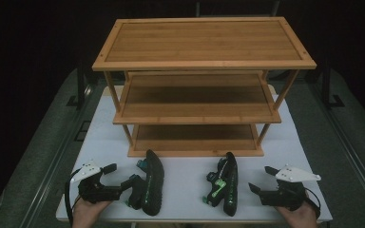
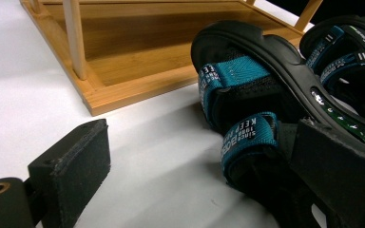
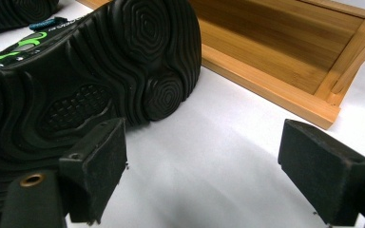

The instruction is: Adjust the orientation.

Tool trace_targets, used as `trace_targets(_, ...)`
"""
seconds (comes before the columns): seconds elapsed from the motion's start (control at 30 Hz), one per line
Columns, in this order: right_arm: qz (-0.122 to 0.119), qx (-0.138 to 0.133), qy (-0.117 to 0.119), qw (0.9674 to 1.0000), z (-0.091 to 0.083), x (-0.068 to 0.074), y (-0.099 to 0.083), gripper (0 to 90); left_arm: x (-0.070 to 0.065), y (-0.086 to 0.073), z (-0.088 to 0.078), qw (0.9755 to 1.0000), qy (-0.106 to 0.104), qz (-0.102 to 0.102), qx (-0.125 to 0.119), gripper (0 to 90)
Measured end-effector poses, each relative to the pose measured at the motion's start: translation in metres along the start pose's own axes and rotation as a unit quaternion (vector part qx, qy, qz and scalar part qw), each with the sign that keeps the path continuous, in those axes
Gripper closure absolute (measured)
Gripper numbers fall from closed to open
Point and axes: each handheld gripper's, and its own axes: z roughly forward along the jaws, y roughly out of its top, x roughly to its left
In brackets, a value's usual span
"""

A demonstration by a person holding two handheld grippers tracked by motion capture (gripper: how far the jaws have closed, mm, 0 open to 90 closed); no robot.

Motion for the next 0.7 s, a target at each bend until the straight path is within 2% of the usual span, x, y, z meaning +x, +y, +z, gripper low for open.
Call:
trace_targets(0.1,0.000,0.001,0.001,1.0000,0.0003,-0.0001,0.0000,16.1,-0.0008,0.0005,-0.0008,1.0000,-0.003,-0.001,0.001,5.3)
trace_targets(0.17,-0.002,0.000,0.001,1.0000,0.0003,-0.0001,0.0001,16.1,-0.0021,0.0016,-0.0009,1.0000,-0.002,0.006,0.005,5.3)
trace_targets(0.3,-0.002,-0.002,0.001,1.0000,-0.0005,0.0003,0.0001,16.1,0.0011,-0.0002,-0.0033,0.9997,0.009,0.014,0.021,5.4)
trace_targets(0.37,0.000,-0.003,0.000,1.0000,-0.0014,0.0000,0.0000,16.1,0.0037,-0.0013,-0.0059,0.9989,0.024,0.023,0.034,5.8)
trace_targets(0.5,-0.001,-0.002,0.001,1.0000,-0.0009,-0.0001,-0.0001,16.1,0.0069,-0.0031,-0.0071,0.9988,0.021,0.019,0.040,5.8)
trace_targets(0.63,-0.002,-0.003,0.003,1.0000,-0.0005,0.0002,0.0001,16.1,0.0041,-0.0042,-0.0010,0.9964,0.018,0.041,0.072,5.8)
trace_targets(0.7,-0.002,-0.003,0.002,1.0000,-0.0006,0.0003,0.0002,16.1,0.0028,-0.0048,0.0011,0.9955,0.017,0.047,0.080,5.8)
